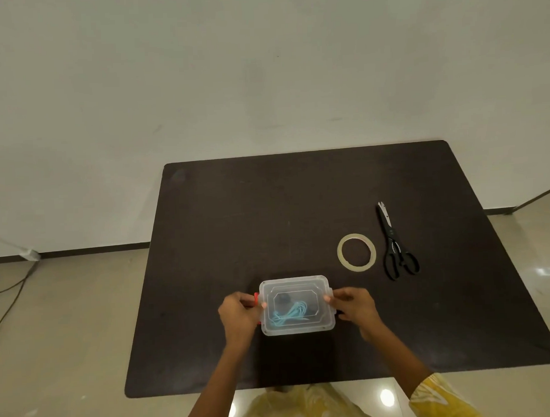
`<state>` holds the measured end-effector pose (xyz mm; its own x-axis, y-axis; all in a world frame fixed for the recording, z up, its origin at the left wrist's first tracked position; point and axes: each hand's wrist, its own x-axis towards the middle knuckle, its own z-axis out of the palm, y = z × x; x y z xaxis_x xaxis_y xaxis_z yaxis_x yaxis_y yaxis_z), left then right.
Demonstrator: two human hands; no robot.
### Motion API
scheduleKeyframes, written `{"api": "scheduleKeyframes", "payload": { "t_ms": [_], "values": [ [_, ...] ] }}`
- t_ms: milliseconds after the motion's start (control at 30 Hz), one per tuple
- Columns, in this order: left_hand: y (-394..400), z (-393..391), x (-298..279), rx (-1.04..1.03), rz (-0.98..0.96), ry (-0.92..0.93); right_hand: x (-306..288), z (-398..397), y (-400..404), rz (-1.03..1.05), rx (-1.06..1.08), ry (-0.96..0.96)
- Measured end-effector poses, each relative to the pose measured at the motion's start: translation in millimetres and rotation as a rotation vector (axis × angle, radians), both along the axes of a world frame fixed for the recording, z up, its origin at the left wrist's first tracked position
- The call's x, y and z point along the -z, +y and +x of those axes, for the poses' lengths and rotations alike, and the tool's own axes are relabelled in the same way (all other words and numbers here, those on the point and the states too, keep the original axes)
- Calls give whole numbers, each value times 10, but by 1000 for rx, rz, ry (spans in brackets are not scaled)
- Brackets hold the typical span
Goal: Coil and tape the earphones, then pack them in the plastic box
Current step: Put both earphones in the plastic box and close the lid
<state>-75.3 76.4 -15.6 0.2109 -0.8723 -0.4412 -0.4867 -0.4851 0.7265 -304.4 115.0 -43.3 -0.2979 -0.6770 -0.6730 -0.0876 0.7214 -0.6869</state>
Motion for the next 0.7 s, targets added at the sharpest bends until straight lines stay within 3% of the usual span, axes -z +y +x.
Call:
{"api": "scheduleKeyframes", "payload": {
  "t_ms": [133, 367, 700],
  "values": [
    [-37, -88, -75, 52, -28, -95, 45, -10, 7, 32, -6, -12],
    [-51, -74, -123, 50, -15, -89, 54, 12, 25, 22, -26, 21],
    [-35, -62, -106, 66, -46, -90, -78, 147, 65, -134, -95, 401]
  ]
}}
